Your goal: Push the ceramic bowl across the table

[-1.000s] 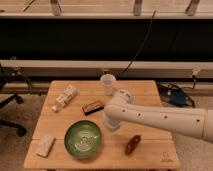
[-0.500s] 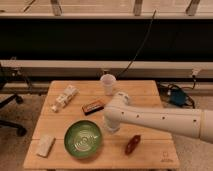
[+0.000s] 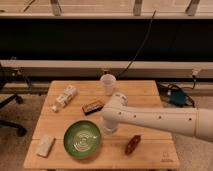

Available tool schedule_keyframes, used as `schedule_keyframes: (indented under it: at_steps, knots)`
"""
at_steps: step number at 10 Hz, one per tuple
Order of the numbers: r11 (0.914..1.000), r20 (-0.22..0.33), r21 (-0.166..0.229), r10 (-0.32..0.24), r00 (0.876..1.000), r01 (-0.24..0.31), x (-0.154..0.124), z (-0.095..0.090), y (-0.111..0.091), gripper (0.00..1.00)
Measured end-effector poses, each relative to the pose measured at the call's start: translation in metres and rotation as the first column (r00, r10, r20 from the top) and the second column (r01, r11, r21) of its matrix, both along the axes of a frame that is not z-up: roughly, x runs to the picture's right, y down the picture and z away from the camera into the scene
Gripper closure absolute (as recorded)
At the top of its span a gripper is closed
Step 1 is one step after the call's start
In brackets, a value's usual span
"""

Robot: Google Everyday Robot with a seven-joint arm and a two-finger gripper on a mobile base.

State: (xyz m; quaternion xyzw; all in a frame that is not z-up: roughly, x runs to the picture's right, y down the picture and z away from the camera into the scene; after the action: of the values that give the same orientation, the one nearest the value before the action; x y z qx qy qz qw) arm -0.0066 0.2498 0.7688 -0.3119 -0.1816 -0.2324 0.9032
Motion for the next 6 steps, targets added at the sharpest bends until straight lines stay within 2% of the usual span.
schedule_keyframes:
  at_steps: [3,6]
  knots:
    - [1.0000,0.014,-0.003,-0.008,1.000,0.008,0.003,0.000,0.001,0.96]
    - [0.9994,0.049,-0.005,-0.034,0.998,0.034,-0.020,0.001,0.001,0.96]
